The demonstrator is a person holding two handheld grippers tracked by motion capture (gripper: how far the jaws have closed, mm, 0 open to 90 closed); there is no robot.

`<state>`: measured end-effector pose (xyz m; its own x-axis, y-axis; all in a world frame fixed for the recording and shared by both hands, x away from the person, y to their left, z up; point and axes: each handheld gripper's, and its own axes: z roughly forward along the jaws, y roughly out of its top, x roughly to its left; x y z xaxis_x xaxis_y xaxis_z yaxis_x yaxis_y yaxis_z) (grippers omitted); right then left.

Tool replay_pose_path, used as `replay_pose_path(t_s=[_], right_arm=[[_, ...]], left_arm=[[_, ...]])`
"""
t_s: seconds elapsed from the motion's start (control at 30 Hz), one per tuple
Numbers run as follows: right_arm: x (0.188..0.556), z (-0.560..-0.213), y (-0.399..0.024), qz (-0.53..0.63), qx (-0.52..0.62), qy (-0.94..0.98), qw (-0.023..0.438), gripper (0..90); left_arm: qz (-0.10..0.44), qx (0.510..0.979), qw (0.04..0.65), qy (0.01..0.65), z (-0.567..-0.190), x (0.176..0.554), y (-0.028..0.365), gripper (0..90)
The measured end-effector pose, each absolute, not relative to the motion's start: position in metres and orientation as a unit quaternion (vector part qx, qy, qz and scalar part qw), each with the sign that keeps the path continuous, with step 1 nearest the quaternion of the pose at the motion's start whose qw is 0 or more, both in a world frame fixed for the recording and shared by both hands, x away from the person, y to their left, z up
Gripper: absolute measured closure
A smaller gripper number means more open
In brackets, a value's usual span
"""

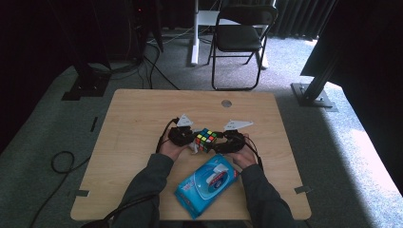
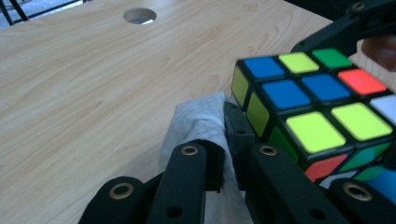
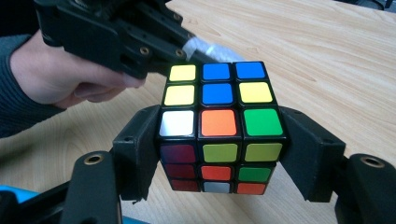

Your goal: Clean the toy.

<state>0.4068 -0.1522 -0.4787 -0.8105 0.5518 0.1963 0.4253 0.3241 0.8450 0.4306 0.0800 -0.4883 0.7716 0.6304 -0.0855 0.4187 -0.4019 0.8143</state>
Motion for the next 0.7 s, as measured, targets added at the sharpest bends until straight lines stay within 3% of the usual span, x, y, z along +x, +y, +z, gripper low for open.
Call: replay_pose_path(t_s=[0.7], right_arm=[[0.4076,-0.4736,-0.1593,0.516,0.309,0.796,0.068,34.0]], left_arm=[[0.108,0.832,0.442,0.316,-0.4936,0.4314,0.0794,87.2]])
